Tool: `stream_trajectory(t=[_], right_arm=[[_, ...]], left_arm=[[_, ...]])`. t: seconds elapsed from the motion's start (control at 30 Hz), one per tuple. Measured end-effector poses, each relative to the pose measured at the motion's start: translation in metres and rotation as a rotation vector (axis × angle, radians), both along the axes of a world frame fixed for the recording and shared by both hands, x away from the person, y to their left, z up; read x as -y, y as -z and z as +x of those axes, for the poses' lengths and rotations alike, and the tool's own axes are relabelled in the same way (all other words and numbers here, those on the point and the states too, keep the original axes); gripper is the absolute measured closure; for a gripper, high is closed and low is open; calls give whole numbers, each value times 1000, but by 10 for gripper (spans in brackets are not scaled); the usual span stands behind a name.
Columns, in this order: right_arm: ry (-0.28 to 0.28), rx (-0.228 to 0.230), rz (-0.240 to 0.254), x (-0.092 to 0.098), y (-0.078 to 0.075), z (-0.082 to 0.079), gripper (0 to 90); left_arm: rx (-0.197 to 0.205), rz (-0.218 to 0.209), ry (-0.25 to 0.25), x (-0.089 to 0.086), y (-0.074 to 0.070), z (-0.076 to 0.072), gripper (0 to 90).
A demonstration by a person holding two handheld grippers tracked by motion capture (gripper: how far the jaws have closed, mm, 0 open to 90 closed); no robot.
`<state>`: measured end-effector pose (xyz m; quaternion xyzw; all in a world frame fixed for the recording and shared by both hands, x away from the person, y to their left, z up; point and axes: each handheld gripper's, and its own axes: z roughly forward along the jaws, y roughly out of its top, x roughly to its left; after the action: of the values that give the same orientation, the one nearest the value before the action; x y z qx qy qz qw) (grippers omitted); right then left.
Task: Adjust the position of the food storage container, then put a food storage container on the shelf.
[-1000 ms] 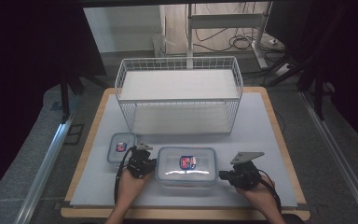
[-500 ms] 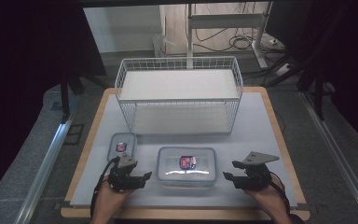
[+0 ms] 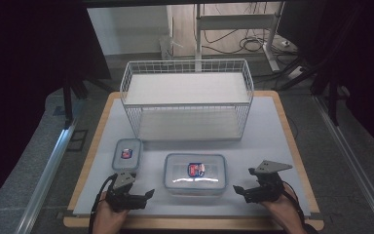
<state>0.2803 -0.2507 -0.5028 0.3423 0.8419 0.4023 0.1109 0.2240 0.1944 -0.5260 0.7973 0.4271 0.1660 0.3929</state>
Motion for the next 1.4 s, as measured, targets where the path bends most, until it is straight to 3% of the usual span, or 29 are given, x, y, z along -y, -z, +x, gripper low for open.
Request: stream_trajectory(t=[0.17, 0.27, 0.7, 0.83, 1.03, 1.17, 1.4], right_arm=[[6, -11, 16, 1, -1, 1, 83], [13, -49, 32, 2, -1, 1, 74], [22, -20, 17, 3, -9, 2, 64], [20, -2, -1, 0, -10, 2, 56], [6, -16, 43, -5, -18, 3, 23], [6, -74, 69, -7, -20, 6, 29], [-20, -141, 84, -20, -24, 15, 173]], left_arm=[[5, -41, -10, -2, -2, 1, 98], [-41, -24, -8, 0, -2, 2, 91], [-88, -67, 36, 7, -12, 7, 65], [-92, -109, 51, 8, -19, 11, 72], [-101, -121, 88, 16, -29, 19, 105], [-141, -161, 113, 19, -33, 31, 118], [-223, -215, 168, 28, -29, 58, 100]])
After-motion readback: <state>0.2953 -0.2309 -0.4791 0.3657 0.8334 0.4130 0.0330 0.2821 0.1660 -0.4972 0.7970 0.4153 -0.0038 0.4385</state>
